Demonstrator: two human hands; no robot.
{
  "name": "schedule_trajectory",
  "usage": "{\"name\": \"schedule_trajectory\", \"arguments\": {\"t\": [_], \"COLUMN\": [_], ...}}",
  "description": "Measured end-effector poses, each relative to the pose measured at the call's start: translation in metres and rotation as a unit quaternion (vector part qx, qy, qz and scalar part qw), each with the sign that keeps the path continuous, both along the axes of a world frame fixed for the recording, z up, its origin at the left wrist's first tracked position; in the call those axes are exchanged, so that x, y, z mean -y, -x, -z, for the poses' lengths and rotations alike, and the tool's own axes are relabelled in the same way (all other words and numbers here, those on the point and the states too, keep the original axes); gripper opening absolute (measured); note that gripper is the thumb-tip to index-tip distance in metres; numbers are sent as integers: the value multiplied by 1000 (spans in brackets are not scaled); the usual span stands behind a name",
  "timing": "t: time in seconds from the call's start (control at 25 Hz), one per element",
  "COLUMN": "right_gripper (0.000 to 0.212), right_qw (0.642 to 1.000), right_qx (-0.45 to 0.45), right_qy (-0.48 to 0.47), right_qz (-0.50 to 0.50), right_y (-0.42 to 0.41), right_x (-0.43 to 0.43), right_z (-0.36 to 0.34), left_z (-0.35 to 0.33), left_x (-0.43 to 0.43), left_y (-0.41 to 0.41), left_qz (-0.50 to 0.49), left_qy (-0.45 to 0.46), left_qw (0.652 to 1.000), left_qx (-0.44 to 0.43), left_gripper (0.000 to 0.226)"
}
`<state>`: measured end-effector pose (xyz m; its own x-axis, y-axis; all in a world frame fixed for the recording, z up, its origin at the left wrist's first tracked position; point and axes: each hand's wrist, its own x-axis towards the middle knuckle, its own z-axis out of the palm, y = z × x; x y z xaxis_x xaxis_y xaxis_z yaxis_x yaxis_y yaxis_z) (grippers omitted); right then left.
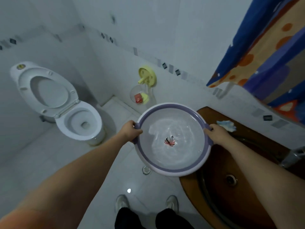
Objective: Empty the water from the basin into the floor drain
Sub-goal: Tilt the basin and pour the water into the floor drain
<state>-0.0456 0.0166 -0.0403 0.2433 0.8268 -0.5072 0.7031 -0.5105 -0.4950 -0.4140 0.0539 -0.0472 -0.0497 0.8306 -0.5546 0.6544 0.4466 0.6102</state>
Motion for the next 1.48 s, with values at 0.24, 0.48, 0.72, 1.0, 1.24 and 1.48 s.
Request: {"name": "schedule_trajectory", "arguments": {"t": [0.24, 0.48, 0.72, 1.0, 1.24, 1.48], "right_gripper": [53, 55, 69, 69, 70, 64], "right_qw": [996, 992, 994, 994, 994, 999], "right_qx": [-69, -88, -60, -46, -51, -23], "right_qy": [28, 60, 69, 69, 74, 40], "right_qz": [50, 61, 64, 70, 62, 4], "right_y": [85, 150, 184, 186, 173, 155], "right_x": [-37, -69, -114, -153, -185, -206], "right_z": [34, 111, 224, 425, 603, 734], "left_z": [24, 83, 211, 425, 606, 743], "left_x": [-17, -47, -90, -130, -150, -165], "left_y": [82, 138, 166, 163, 149, 133], "left_qz": [-32, -110, -116, -90, -66, -70], "left_qy": [23, 51, 65, 26, 1, 2], "left_qw": [999, 991, 991, 996, 998, 997], "left_qx": [33, 65, 31, -4, -10, 23], "left_gripper": [35, 27, 29, 35, 38, 39]}}
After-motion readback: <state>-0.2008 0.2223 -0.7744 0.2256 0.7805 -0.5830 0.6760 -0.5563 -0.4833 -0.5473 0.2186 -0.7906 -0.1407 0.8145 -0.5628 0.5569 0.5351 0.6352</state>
